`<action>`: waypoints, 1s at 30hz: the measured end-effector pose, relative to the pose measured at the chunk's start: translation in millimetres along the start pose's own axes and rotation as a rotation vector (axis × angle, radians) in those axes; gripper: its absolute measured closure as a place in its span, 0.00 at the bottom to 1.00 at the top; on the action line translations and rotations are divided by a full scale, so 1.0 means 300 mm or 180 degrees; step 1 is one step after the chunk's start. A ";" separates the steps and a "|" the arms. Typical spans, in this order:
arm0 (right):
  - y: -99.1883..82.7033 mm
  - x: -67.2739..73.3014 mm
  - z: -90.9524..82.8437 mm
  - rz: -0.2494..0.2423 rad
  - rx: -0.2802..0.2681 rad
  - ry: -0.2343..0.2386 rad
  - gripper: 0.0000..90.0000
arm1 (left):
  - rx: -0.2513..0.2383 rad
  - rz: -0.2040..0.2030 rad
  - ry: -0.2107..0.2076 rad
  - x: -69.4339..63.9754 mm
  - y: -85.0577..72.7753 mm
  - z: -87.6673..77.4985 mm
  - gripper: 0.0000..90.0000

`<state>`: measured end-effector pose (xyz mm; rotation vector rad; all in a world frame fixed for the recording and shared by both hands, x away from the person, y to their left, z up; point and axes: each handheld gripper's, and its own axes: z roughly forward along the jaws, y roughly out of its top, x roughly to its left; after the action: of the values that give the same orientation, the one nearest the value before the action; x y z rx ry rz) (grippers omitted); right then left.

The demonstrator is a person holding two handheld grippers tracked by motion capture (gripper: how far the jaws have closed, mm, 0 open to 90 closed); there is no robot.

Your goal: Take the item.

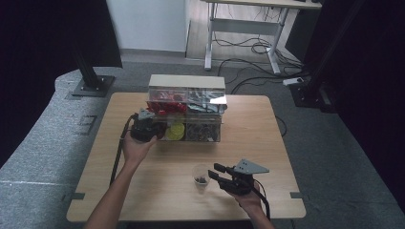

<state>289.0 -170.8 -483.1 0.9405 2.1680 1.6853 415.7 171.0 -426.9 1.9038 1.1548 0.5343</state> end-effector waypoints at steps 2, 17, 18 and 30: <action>0.000 -0.003 -0.002 0.0002 -0.0004 -0.0009 0.66 | 0.0012 -0.0005 -0.0005 0.000 -0.007 0.003 0.97; -0.010 -0.016 -0.007 0.0021 0.0005 -0.0048 0.66 | 0.0088 -0.0097 -0.0026 0.014 -0.073 0.036 0.97; -0.011 -0.016 -0.007 0.0021 0.0006 -0.0049 0.66 | 0.0095 -0.0105 -0.0032 0.016 -0.076 0.038 0.97; -0.018 -0.027 -0.009 0.0035 0.0016 -0.0077 0.66 | 0.0181 -0.0137 -0.0027 0.031 -0.121 0.051 0.96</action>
<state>291.9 -178.6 -488.9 0.9709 2.1564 1.6655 412.3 181.0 -465.9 1.9230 1.2142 0.4742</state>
